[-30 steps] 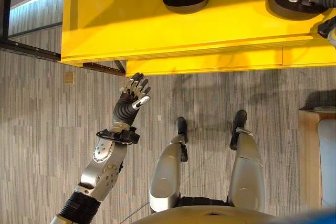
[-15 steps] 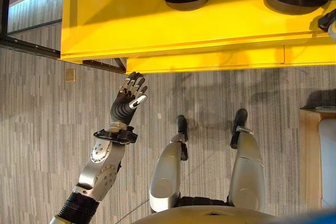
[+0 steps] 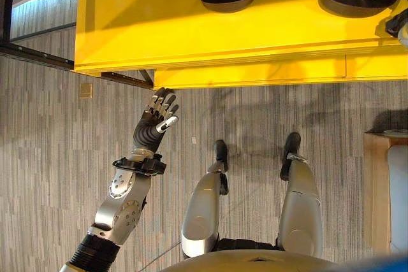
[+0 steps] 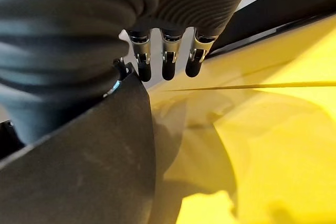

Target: Move parts from the plastic box to the shelf.

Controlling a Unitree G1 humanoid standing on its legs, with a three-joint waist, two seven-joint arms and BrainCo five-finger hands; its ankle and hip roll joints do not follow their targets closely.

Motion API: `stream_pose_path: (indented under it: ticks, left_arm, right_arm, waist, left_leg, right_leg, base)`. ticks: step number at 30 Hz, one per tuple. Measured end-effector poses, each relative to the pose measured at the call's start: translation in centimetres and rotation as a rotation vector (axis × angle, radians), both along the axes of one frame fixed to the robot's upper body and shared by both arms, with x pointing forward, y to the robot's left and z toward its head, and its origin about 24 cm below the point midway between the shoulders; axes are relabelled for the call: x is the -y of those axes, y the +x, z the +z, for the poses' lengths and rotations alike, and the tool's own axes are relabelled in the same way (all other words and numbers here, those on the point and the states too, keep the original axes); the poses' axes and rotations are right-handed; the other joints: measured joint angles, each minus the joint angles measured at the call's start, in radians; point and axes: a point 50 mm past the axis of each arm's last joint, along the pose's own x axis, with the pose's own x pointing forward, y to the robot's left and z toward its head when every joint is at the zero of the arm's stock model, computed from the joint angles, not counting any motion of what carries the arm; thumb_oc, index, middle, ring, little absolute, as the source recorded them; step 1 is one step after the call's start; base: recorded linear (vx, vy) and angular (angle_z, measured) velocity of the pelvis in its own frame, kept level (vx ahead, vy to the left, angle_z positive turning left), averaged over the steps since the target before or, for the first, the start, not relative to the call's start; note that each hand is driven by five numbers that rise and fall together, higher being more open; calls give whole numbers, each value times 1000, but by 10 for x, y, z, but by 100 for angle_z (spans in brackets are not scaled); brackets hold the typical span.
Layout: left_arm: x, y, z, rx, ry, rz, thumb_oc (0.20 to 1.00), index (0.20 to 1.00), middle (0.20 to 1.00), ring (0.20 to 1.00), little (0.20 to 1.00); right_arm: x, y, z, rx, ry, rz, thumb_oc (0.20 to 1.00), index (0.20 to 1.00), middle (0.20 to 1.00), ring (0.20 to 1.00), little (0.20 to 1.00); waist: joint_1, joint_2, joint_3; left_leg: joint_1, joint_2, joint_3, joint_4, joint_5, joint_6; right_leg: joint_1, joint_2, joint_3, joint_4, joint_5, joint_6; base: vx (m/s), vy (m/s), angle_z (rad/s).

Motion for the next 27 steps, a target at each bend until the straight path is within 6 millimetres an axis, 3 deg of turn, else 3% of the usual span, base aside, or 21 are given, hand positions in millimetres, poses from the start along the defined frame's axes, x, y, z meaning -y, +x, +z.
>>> stream_pose_path:
  ticks: [27]
  left_arm:
    - [-6,-3,0,2,22,-4,1000,1000,1000,1000,1000]
  right_arm:
    - [13,-11,11,-55,-92,2,1000,1000,1000,1000,1000]
  waist:
    - [18,0,0]
  left_leg:
    - [-16,-1,-9,0,4,-5]
  right_leg:
    - [-21,-4,-1,28,-18,-3]
  base:
    - [0,-3,1]
